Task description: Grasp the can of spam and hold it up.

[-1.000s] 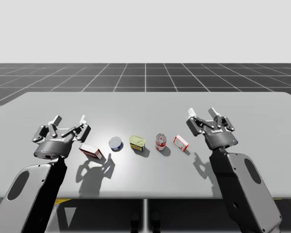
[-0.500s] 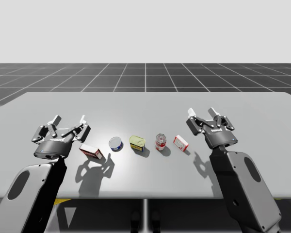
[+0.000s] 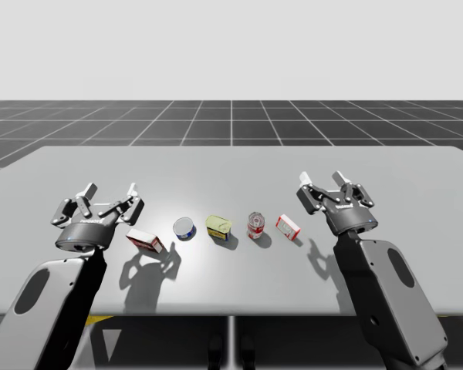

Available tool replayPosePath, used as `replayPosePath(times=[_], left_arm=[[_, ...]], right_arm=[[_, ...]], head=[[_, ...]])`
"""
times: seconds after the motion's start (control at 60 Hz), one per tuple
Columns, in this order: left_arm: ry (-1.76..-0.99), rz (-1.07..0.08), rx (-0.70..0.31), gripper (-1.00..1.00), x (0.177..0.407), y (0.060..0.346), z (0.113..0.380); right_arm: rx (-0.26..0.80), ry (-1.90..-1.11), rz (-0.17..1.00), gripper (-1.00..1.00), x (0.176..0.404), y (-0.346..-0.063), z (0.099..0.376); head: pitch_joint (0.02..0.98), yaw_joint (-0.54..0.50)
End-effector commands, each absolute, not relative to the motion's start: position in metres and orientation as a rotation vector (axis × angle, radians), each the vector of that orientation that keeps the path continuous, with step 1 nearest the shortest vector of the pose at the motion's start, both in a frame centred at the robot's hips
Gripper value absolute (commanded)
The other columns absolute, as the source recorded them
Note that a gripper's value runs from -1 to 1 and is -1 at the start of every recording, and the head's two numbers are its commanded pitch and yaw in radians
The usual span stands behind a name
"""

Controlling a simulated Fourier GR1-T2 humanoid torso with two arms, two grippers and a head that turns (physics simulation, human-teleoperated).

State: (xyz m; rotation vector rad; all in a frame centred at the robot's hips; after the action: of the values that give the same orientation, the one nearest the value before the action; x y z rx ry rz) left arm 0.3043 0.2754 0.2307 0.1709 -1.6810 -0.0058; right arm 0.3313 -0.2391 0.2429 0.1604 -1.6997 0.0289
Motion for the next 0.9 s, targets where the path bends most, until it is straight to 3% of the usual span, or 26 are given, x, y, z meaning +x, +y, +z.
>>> replayPosePath(times=[0.017, 0.25, 0.4, 0.517, 0.583, 0.767, 0.9], left_arm=[[-1.677, -0.007, 0.176, -1.00, 0.305, 0.276, 0.230], [-1.681, -0.007, 0.173, -1.00, 0.306, 0.275, 0.230], [-1.699, 0.021, 0.083, -1.00, 0.296, 0.262, 0.243], [-1.692, 0.019, 0.130, -1.00, 0.274, 0.245, 0.260], [-1.673, 0.008, 0.101, -1.00, 0.265, 0.239, 0.265], [-1.585, -0.115, -0.104, -1.00, 0.226, 0.212, 0.267], [-1.527, -0.167, -0.154, -1.00, 0.206, 0.197, 0.257]], right_arm=[[0.153, -1.693, 0.026, -1.00, 0.332, -0.240, 0.242], [0.150, -1.691, 0.025, -1.00, 0.332, -0.240, 0.241], [0.146, -1.685, 0.017, -1.00, 0.333, -0.241, 0.240], [0.139, -1.686, 0.016, -1.00, 0.334, -0.241, 0.240], [0.139, -1.687, 0.017, -1.00, 0.334, -0.240, 0.240], [0.134, -1.686, 0.019, -1.00, 0.335, -0.240, 0.239], [0.135, -1.686, 0.021, -1.00, 0.336, -0.239, 0.238]], head=[[0.766, 0.08], [0.804, 0.10], [0.798, 0.09], [0.789, 0.10], [0.789, 0.10], [0.784, 0.10], [0.784, 0.10]])
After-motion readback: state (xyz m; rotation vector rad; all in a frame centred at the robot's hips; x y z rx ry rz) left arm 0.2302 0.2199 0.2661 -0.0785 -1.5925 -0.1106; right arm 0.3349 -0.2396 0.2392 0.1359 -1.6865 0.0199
